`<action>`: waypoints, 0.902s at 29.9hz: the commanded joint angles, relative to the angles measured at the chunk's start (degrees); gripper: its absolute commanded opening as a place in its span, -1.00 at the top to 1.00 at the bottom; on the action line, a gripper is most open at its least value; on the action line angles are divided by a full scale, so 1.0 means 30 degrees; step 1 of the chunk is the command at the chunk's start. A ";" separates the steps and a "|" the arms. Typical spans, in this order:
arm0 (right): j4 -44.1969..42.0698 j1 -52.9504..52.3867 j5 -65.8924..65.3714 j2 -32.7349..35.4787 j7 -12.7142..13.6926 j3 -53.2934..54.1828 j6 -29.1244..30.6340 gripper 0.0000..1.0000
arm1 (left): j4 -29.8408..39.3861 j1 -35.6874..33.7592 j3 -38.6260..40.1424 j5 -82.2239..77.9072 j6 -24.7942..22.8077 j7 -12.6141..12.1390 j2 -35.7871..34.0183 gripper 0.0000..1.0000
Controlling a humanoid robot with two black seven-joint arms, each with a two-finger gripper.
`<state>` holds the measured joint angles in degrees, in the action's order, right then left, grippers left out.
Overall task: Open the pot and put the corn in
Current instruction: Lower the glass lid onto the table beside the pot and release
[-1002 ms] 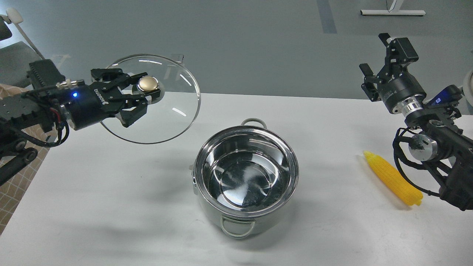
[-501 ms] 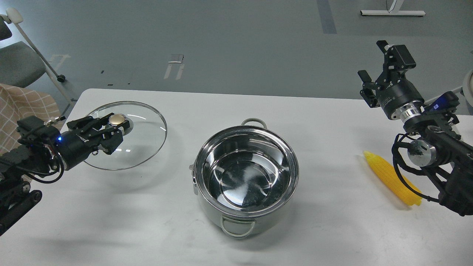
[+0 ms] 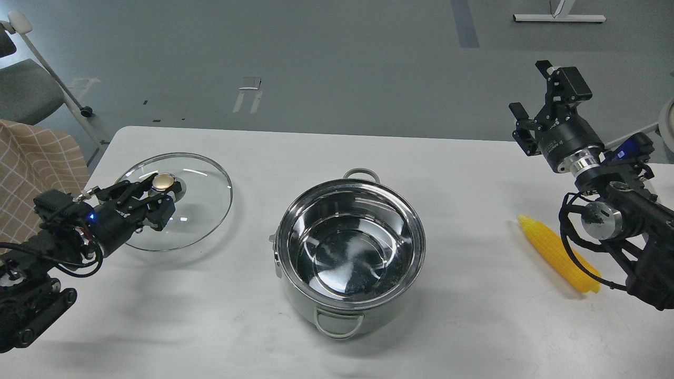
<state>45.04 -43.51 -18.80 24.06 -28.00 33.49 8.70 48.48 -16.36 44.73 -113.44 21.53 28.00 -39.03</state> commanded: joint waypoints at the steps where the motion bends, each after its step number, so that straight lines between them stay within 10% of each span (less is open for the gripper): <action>1: 0.0015 0.0001 -0.0002 0.0008 0.0000 -0.0002 -0.0028 -0.98 | -0.0573 0.0005 -0.0144 0.0108 0.0527 0.0001 0.0266 0.79; 15: 0.0015 0.0001 -0.0002 0.0037 0.0000 -0.0002 0.0001 -0.98 | -0.2213 0.0211 -0.1316 0.2393 0.1435 0.0001 0.1116 0.52; 19: 0.0015 0.0001 -0.0002 0.0037 0.0000 -0.0002 0.0001 -0.98 | -0.2302 0.0211 -0.1257 0.2539 0.1465 0.0001 0.1203 -0.17; 27: 0.0015 0.0001 -0.0002 0.0037 0.0000 -0.0002 0.0001 -0.98 | -0.2331 0.0211 -0.1316 0.3418 0.1465 0.0001 0.1497 -0.47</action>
<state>45.06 -43.50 -18.81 24.16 -28.00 33.49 8.71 41.51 -15.72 40.83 -103.47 25.99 28.00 -34.60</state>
